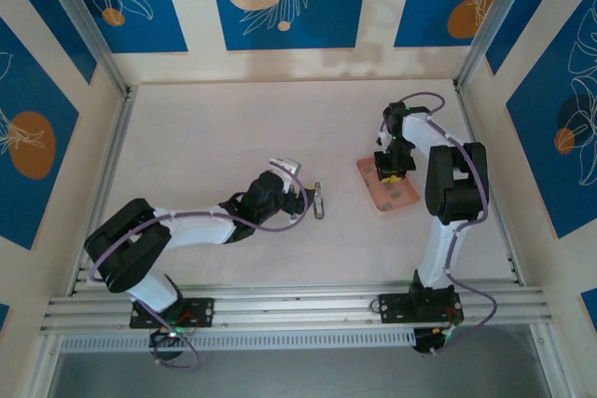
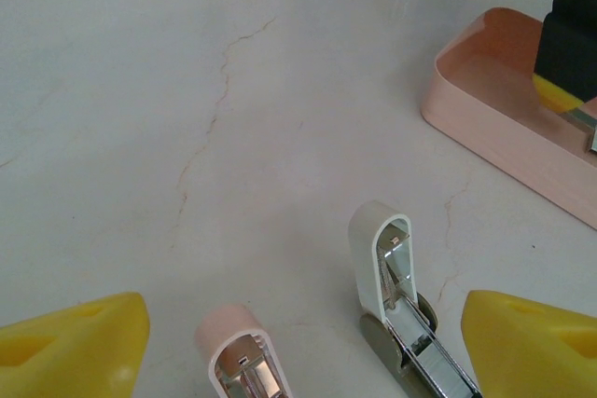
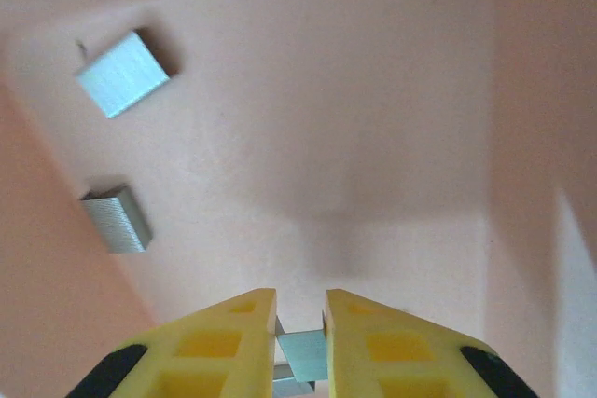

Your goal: Load the staples into the stapler

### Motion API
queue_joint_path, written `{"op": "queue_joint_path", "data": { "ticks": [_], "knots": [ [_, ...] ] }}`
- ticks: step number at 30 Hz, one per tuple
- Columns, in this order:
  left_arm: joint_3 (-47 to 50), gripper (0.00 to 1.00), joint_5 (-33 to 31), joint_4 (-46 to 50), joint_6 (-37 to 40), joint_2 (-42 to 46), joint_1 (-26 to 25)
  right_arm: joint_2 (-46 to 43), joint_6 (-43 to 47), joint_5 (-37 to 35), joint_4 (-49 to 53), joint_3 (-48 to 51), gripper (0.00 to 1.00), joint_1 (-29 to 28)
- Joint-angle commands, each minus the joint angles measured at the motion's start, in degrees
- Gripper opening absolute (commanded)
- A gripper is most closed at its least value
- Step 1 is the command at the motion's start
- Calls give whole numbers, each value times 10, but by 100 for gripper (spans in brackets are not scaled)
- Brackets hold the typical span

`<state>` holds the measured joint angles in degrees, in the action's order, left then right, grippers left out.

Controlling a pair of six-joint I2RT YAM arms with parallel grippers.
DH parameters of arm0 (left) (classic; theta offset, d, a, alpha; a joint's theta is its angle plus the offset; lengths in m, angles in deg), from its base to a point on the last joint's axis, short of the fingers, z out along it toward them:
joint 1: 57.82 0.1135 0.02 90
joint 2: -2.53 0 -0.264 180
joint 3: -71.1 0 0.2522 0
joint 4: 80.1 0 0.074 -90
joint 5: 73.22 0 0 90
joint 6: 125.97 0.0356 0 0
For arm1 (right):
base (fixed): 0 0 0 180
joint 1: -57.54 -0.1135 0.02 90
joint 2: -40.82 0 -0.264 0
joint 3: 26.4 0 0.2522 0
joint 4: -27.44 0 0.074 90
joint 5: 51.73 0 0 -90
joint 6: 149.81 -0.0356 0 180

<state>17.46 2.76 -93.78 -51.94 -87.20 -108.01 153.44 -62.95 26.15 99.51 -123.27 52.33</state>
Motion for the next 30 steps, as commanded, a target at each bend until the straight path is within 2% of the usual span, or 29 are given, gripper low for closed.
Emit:
{"op": "queue_joint_path", "data": {
  "ticks": [1,7,23,30],
  "knots": [
    [6,87,-5,-12,6,15,-7,-11,-18,26,-10,2,20,-1],
    [13,87,-10,-13,7,23,-7,-30,-35,19,-33,20,19,-7],
    [67,89,-34,-77,-18,43,-6,-148,-120,40,-197,160,17,-25],
    [98,90,-27,-110,-55,55,12,-200,-157,46,-245,204,17,-35]
  ]
}}
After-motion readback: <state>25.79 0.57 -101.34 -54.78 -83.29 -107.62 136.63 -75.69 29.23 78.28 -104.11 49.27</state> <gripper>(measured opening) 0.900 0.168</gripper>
